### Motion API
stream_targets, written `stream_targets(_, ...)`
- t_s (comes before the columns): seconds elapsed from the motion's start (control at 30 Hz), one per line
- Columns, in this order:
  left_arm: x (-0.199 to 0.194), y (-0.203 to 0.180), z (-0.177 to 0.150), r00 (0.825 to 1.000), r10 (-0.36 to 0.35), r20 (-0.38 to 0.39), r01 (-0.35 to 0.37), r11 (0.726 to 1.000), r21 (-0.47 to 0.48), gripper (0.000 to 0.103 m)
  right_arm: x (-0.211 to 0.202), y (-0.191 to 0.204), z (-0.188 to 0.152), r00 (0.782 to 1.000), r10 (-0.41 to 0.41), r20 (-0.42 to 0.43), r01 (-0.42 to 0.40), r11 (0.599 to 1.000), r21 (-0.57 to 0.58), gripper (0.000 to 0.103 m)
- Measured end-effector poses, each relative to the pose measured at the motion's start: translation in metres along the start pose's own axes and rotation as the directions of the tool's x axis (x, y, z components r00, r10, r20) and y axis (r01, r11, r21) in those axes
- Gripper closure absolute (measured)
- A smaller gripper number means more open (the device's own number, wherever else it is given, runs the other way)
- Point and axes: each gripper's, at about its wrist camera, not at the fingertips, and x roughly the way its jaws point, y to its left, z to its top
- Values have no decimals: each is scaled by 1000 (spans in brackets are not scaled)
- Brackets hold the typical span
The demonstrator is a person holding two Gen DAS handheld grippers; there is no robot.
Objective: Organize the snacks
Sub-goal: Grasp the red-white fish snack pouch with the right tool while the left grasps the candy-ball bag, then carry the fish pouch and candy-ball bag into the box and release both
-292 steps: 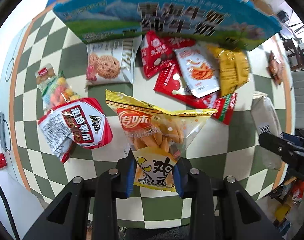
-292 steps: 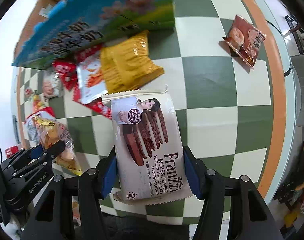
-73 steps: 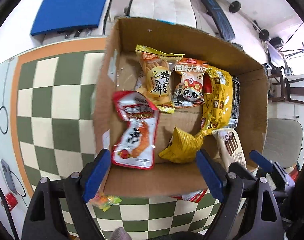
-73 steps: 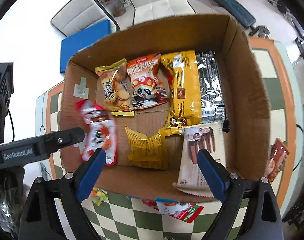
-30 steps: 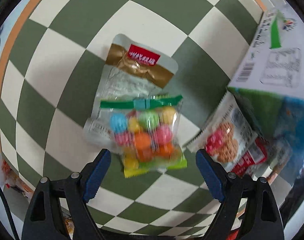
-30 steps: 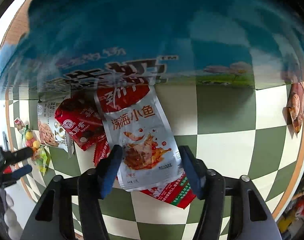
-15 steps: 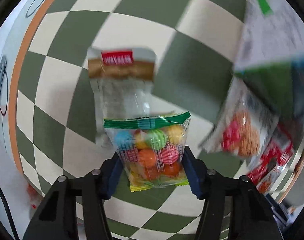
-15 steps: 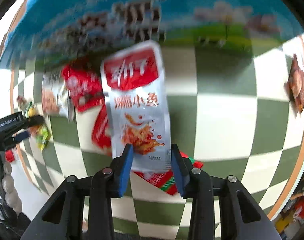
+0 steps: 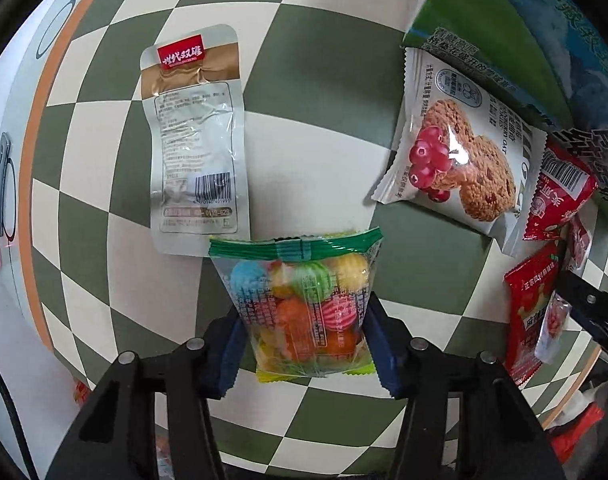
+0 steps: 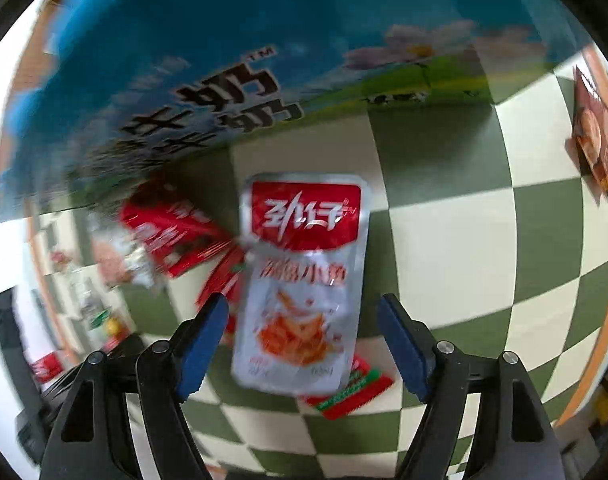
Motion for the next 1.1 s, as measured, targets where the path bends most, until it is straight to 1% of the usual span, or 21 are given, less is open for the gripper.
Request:
stream_targets(0.03, 0, 7, 6, 1000, 0, 0, 0, 1000, -1, 51, 6, 1, 2, 1000, -19, -13, 19, 1000, 7, 24)
stream_targets(0.07, 0, 7, 5, 1000, 2, 2, -2, 1000, 0, 51, 8, 1, 2, 1000, -20, -6, 21, 1000, 19, 24)
stream_targets(0.17, -7, 10, 18, 1000, 6, 7, -6, 1000, 2, 51, 7, 7, -2, 997, -72, 23, 71, 997, 12, 34)
stream_targets(0.23, -9, 6, 16, 1000, 11, 10, -11, 1000, 9, 52, 5, 3, -3, 998, -55, 30, 55, 998, 19, 36)
stream_targets(0.3, -11, 1, 13, 1000, 14, 13, -14, 1000, 12, 53, 2, 0, -3, 999, -40, 37, 39, 999, 20, 41)
stream_targets(0.37, -14, -4, 11, 1000, 15, 16, -16, 1000, 26, 53, -4, -6, -8, 999, -17, 50, 16, 1000, 16, 54)
stream_targets(0.5, -15, -14, 5, 1000, 6, 13, -7, 999, 53, 54, -8, -13, -13, 999, -3, 50, 2, 1000, 6, 58)
stream_targets(0.6, -18, -26, -4, 1000, -4, 18, 3, 997, 81, 54, -2, 1, -24, 999, 11, 52, -11, 1000, 4, 59)
stream_targets(0.67, -25, -32, -9, 1000, -20, 21, 18, 995, 100, 54, -7, -4, -33, 998, 38, 54, -38, 999, 6, 59)
stream_targets(0.7, -33, -36, -12, 999, -33, 29, 30, 993, 111, 54, -12, -8, -41, 997, 50, 56, -51, 999, 8, 59)
stream_targets(0.73, -38, -39, -14, 998, -42, 36, 38, 992, 121, 54, -19, -12, -39, 996, 68, 54, -68, 998, 4, 59)
stream_targets(0.87, -81, -54, -24, 991, -100, 93, 82, 981, 179, 54, -50, -12, -55, 989, 128, 74, -125, 991, -36, 59)
stream_targets(0.97, -119, -66, -28, 977, -158, 141, 125, 968, 220, 54, -77, -6, -72, 979, 175, 100, -170, 984, -62, 59)
stream_targets(1.07, -159, -81, -26, 959, -219, 181, 168, 950, 261, 54, -114, -5, -79, 964, 223, 143, -213, 974, -80, 59)
stream_targets(1.1, -173, -88, -24, 951, -240, 193, 182, 944, 276, 54, -130, -14, -76, 959, 237, 156, -227, 971, -81, 59)
